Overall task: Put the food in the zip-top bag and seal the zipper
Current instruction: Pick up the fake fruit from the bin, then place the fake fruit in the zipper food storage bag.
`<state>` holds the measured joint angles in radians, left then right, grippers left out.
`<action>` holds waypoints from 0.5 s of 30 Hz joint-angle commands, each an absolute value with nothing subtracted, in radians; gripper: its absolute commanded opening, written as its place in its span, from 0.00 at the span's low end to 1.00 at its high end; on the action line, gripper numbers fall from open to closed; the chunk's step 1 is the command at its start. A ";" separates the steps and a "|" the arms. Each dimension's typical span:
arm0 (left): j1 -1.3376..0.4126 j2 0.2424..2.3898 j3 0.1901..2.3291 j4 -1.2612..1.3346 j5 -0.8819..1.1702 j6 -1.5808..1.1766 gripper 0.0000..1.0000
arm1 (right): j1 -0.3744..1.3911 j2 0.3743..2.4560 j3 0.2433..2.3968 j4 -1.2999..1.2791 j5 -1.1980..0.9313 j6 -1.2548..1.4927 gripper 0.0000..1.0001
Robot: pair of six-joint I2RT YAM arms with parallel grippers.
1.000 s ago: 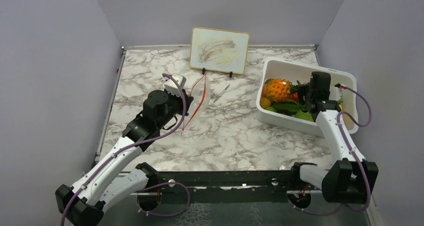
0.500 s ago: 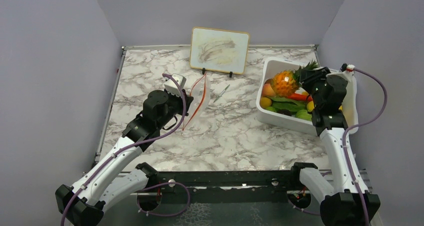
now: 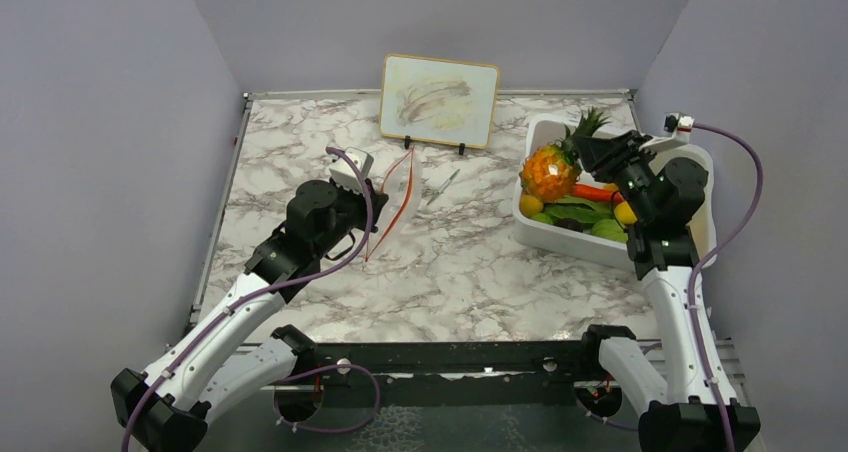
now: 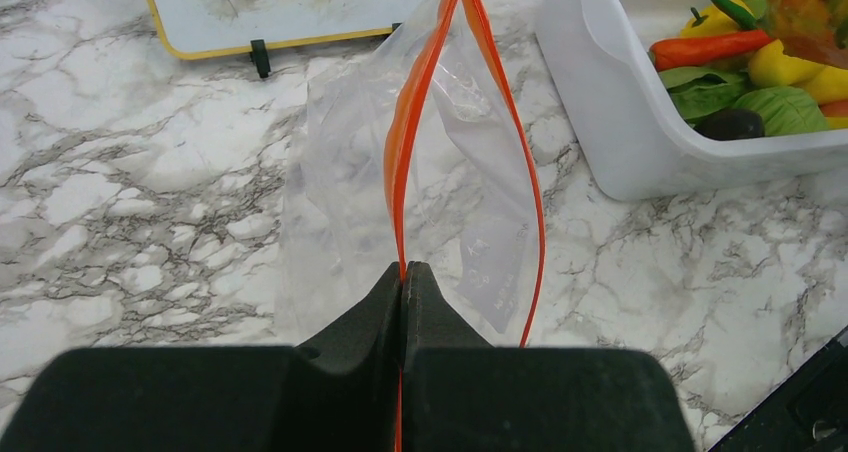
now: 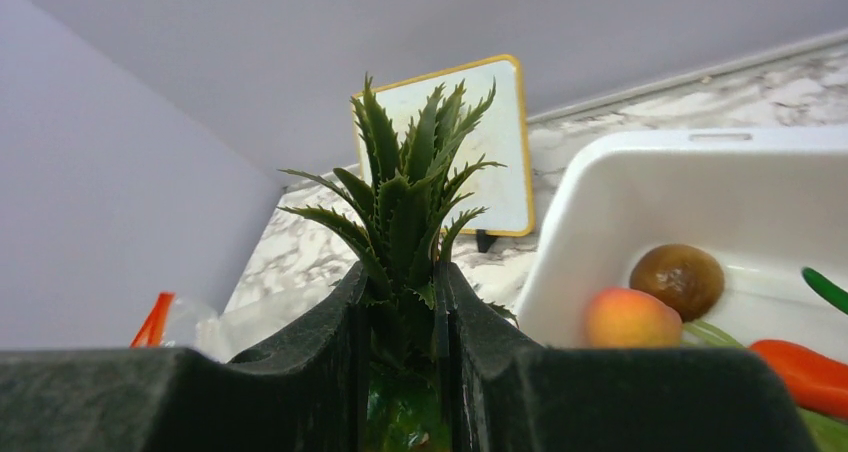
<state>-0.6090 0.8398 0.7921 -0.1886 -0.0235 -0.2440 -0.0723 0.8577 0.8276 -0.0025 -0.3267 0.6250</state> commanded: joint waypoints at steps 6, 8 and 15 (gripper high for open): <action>-0.607 0.858 0.794 -0.184 0.025 -0.245 0.00 | -0.062 0.795 0.861 0.154 -0.647 0.589 0.15; -0.607 0.860 0.800 -0.188 0.033 -0.249 0.00 | -0.054 0.789 0.856 0.182 -0.684 0.608 0.15; -0.607 0.896 0.824 -0.187 0.121 -0.290 0.00 | 0.007 0.774 0.829 0.291 -0.689 0.657 0.13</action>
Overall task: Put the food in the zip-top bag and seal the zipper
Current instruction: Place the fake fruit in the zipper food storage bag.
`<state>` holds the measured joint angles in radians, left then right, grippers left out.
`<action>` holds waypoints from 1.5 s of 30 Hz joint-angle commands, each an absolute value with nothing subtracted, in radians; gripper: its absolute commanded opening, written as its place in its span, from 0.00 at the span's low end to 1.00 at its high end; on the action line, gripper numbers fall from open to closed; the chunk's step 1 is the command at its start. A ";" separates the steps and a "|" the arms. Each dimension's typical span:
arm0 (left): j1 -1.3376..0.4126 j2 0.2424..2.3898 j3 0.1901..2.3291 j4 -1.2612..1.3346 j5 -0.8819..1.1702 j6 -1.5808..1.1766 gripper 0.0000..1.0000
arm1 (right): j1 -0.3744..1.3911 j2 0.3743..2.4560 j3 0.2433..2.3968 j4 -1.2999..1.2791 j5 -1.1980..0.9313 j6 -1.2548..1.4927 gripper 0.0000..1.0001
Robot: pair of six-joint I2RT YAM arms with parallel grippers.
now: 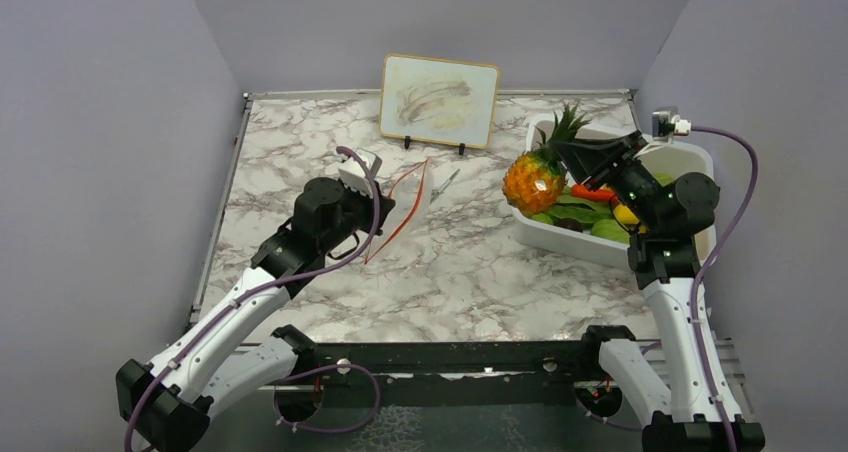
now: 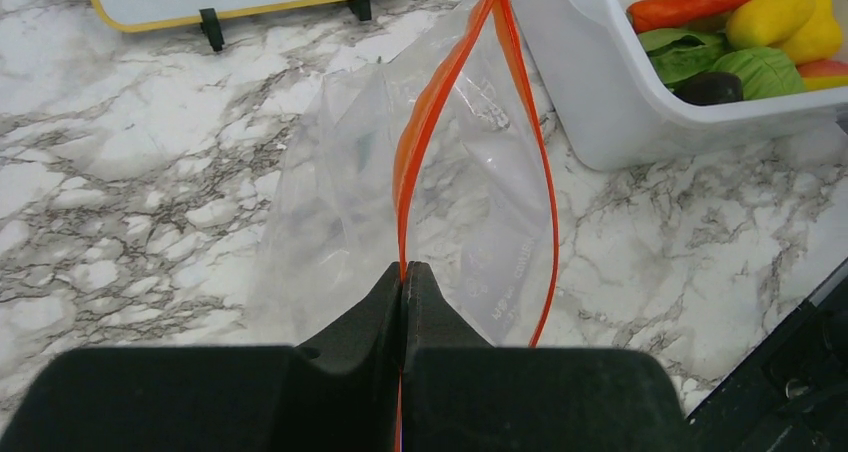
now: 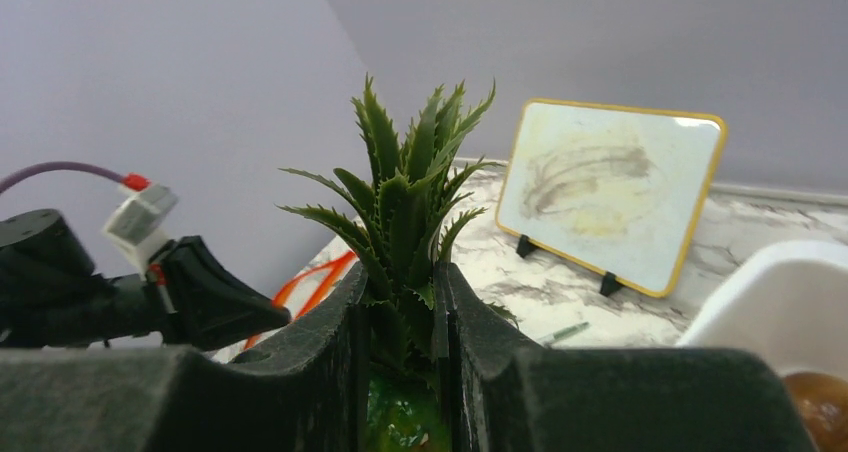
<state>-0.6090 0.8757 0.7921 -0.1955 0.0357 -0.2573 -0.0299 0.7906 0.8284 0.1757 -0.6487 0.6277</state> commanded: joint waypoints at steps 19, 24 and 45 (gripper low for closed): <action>-0.607 0.956 0.836 -0.172 0.250 -0.469 0.00 | 0.562 1.026 0.934 0.467 -0.382 0.481 0.12; -0.607 0.962 0.844 -0.172 0.255 -0.500 0.00 | 0.648 1.094 0.932 0.582 -0.306 0.449 0.11; -0.606 0.976 1.013 -0.290 0.346 -0.582 0.00 | 0.752 1.040 0.551 0.966 -0.265 0.109 0.14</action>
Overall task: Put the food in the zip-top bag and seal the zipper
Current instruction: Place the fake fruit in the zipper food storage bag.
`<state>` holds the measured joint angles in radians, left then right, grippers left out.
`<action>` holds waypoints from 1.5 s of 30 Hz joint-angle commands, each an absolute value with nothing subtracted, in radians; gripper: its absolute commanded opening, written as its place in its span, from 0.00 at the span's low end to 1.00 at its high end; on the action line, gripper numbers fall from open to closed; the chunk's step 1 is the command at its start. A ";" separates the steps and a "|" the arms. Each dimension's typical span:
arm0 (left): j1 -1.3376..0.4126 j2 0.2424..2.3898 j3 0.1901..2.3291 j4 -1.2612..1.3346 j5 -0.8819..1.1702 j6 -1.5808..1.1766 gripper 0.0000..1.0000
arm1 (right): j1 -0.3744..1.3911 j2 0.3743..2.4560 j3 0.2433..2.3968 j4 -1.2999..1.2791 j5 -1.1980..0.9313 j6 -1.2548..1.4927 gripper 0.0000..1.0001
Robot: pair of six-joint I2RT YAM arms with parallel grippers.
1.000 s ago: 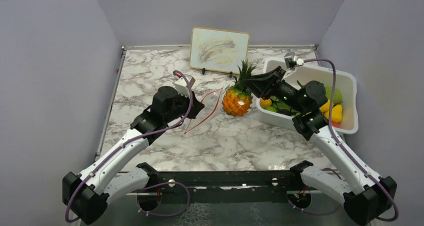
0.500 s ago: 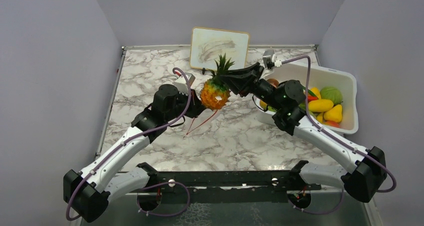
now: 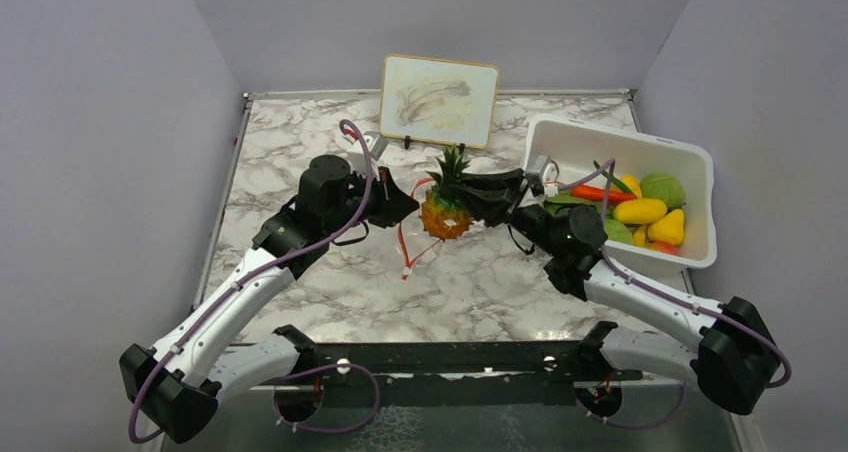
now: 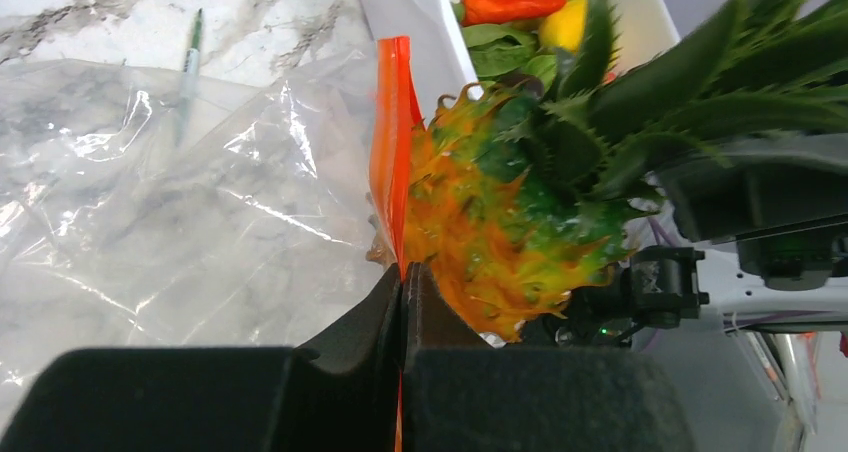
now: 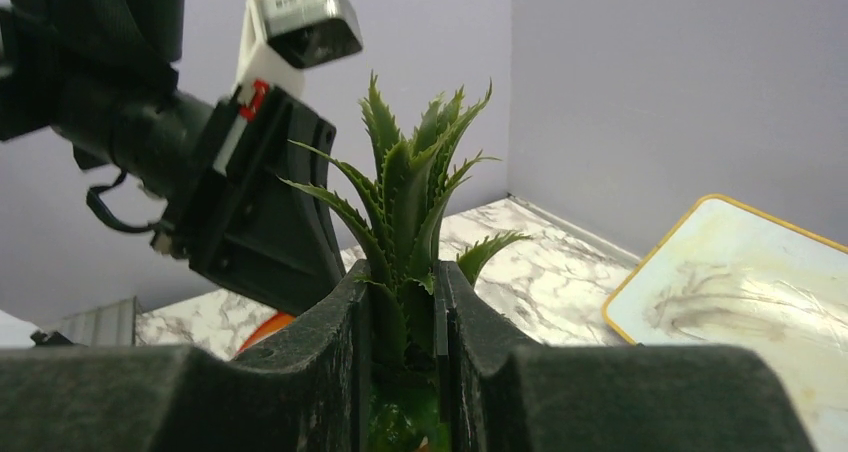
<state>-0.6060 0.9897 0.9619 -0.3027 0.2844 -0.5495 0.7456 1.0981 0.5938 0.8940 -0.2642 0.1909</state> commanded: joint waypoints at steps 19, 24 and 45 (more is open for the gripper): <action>-0.604 1.013 0.937 -0.138 0.385 -0.791 0.00 | 0.764 1.099 0.599 1.019 0.140 0.590 0.13; -0.604 1.010 0.915 -0.087 0.401 -0.860 0.00 | 0.801 1.104 0.582 1.099 0.197 0.639 0.13; -0.557 0.985 0.894 0.082 0.573 -1.120 0.00 | 0.816 0.979 0.319 1.398 -0.054 0.214 0.13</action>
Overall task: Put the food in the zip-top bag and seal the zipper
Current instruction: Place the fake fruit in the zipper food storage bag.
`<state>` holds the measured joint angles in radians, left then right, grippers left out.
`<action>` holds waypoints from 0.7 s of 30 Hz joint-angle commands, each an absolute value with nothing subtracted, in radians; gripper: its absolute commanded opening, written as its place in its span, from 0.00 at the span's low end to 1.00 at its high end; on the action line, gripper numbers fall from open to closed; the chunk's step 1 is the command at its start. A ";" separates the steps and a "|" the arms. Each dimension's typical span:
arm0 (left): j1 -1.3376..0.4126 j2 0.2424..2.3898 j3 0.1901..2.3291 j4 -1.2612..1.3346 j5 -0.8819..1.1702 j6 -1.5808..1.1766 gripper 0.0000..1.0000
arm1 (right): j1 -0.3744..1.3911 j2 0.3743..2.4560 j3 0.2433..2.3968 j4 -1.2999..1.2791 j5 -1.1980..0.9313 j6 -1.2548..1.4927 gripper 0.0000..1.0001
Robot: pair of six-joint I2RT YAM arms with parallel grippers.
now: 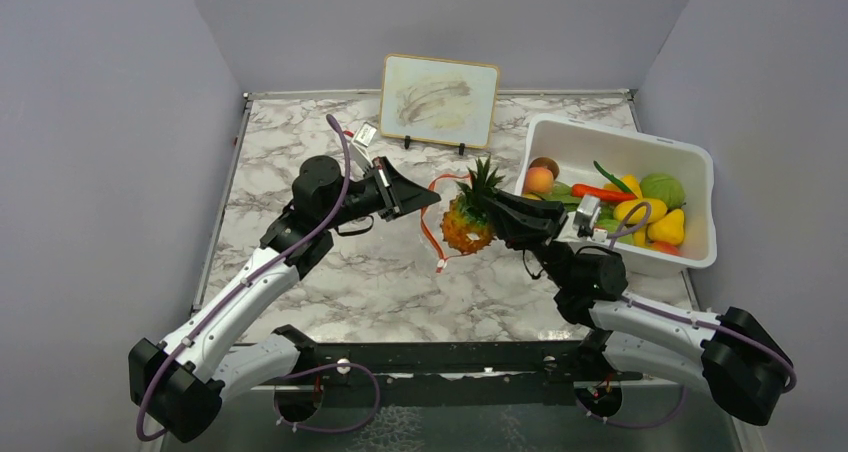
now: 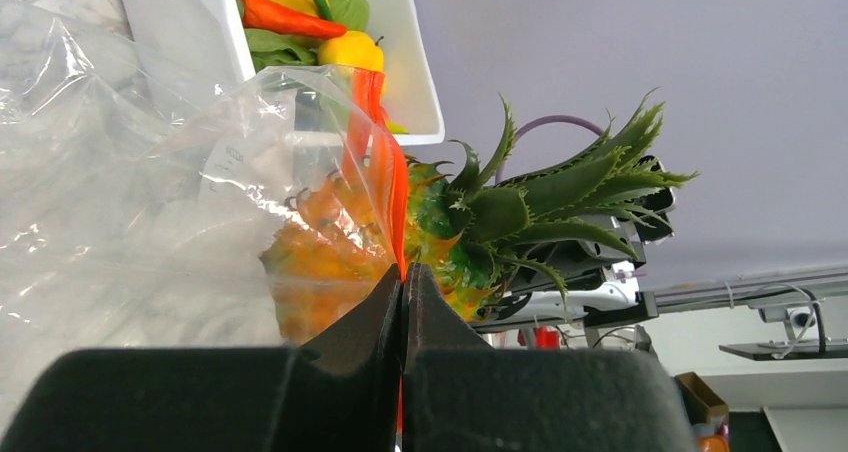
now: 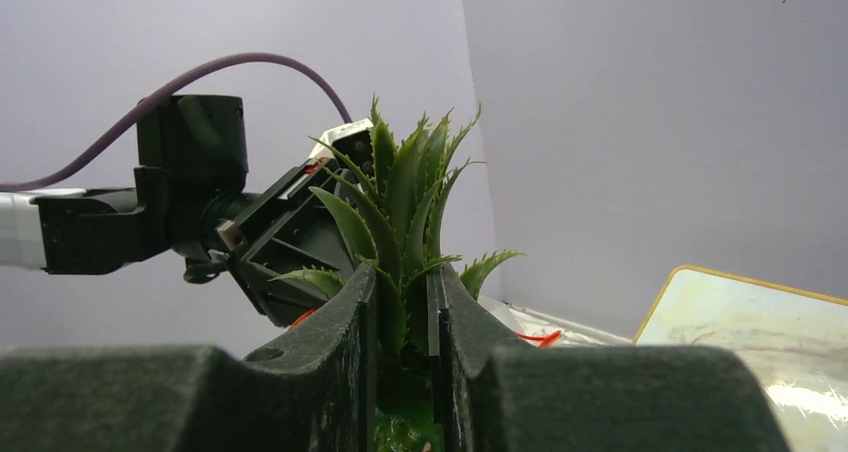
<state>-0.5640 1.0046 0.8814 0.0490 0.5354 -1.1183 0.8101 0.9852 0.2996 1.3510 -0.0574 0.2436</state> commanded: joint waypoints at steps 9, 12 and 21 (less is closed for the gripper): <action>-0.550 0.986 0.750 0.256 0.569 -1.297 0.00 | 0.816 1.174 0.458 1.606 0.176 0.341 0.14; -0.548 0.993 0.759 0.256 0.569 -1.312 0.00 | 0.816 1.200 0.501 1.622 0.187 0.302 0.14; -0.541 0.981 0.764 0.318 0.571 -1.412 0.00 | 0.817 1.236 0.326 1.779 -0.017 0.290 0.15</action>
